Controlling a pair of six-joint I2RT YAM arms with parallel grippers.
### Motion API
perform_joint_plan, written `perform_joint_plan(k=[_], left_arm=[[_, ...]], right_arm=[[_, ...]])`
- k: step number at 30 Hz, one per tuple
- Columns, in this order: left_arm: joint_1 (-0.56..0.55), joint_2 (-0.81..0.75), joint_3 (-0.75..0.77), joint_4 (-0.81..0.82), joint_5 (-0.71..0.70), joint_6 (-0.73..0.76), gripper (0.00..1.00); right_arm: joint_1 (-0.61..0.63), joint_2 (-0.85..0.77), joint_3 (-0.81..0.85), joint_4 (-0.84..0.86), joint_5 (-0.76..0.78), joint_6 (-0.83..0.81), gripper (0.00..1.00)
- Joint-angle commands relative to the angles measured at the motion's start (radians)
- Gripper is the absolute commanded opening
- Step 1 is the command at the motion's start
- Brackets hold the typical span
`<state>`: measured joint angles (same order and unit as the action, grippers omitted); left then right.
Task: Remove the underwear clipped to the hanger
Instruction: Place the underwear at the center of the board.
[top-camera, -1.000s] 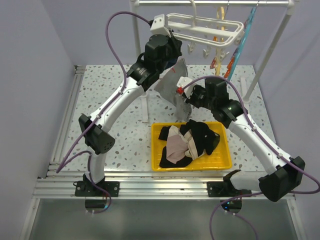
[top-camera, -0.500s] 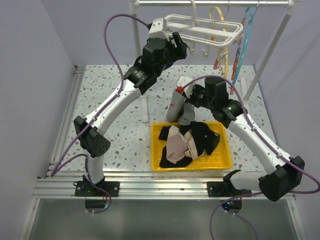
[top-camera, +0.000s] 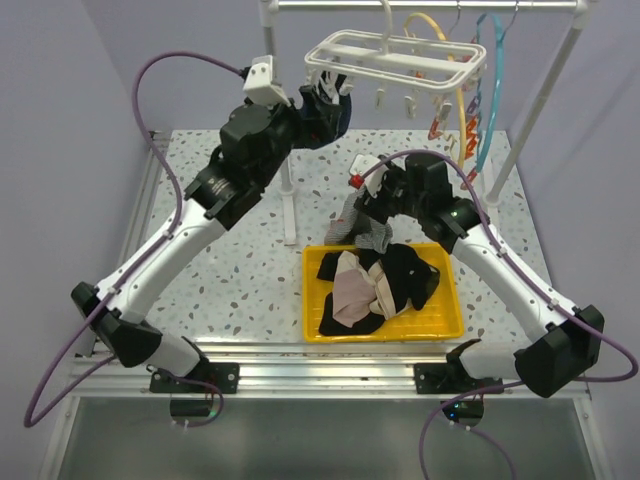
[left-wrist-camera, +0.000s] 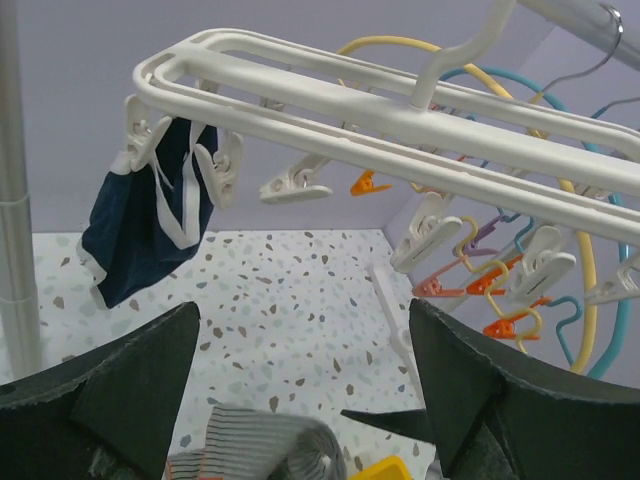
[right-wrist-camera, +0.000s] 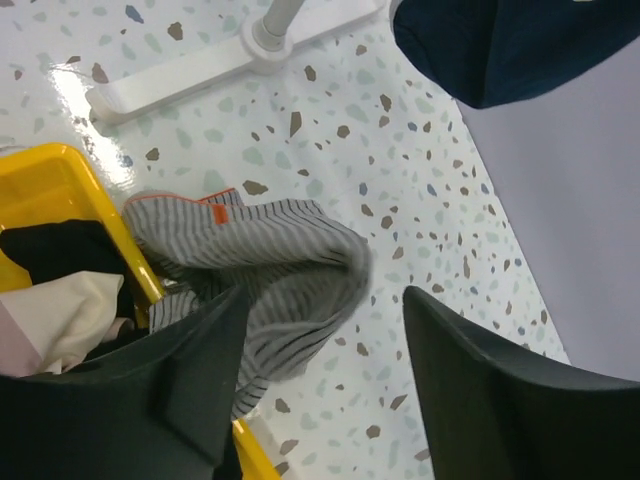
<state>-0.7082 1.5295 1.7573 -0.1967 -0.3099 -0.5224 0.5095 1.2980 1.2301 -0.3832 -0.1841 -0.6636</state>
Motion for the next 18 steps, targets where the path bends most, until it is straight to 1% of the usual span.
perform_joint_plan(k=[1, 2, 3, 4, 5, 6, 7, 9, 10, 11, 12, 13, 14, 15, 18], left_arm=[[0.000, -0.133, -0.152, 0.034, 0.015, 0.045, 0.90], [0.000, -0.162, -0.191, 0.037, 0.023, 0.045, 0.91], [0.000, -0.192, -0.273, 0.054, 0.029, 0.045, 0.92], [0.000, -0.254, -0.315, 0.062, 0.034, 0.045, 0.92], [0.000, -0.285, -0.356, 0.072, 0.047, 0.045, 0.94], [0.000, -0.314, -0.437, 0.095, 0.055, 0.062, 0.94], [0.001, -0.371, -0.476, 0.106, 0.066, 0.073, 0.95], [0.003, -0.423, -0.551, 0.132, 0.097, 0.113, 0.98], [0.003, -0.468, -0.620, 0.141, 0.107, 0.130, 0.98], [0.003, -0.489, -0.656, 0.149, 0.145, 0.151, 0.99], [0.004, -0.506, -0.721, 0.166, 0.159, 0.176, 1.00], [0.004, -0.538, -0.754, 0.177, 0.172, 0.183, 1.00], [0.006, -0.551, -0.784, 0.180, 0.222, 0.197, 1.00], [0.007, -0.558, -0.829, 0.227, 0.247, 0.212, 1.00], [0.012, -0.534, -0.866, 0.250, 0.331, 0.197, 1.00]], right_arm=[[0.001, -0.017, -0.004, -0.028, -0.057, -0.048, 0.70], [0.003, -0.019, -0.004, -0.037, -0.064, -0.056, 0.72], [0.001, -0.020, -0.003, -0.055, -0.081, -0.059, 0.76], [0.003, -0.022, -0.003, -0.066, -0.087, -0.060, 0.78], [0.003, -0.023, -0.001, -0.077, -0.100, -0.067, 0.79], [0.001, -0.022, 0.000, -0.107, -0.113, -0.071, 0.81], [0.000, -0.022, 0.005, -0.132, -0.159, -0.079, 0.83], [-0.017, -0.020, 0.022, -0.214, -0.219, -0.099, 0.85], [-0.029, -0.020, 0.028, -0.253, -0.269, -0.106, 0.85], [-0.043, -0.013, 0.046, -0.299, -0.364, -0.119, 0.85], [-0.077, -0.009, 0.052, -0.381, -0.420, -0.137, 0.85], [-0.098, -0.008, 0.057, -0.431, -0.469, -0.152, 0.85], [-0.121, -0.005, 0.061, -0.477, -0.576, -0.190, 0.85], [-0.170, -0.005, 0.060, -0.564, -0.618, -0.208, 0.85], [-0.244, -0.014, 0.040, -0.698, -0.684, -0.280, 0.84]])
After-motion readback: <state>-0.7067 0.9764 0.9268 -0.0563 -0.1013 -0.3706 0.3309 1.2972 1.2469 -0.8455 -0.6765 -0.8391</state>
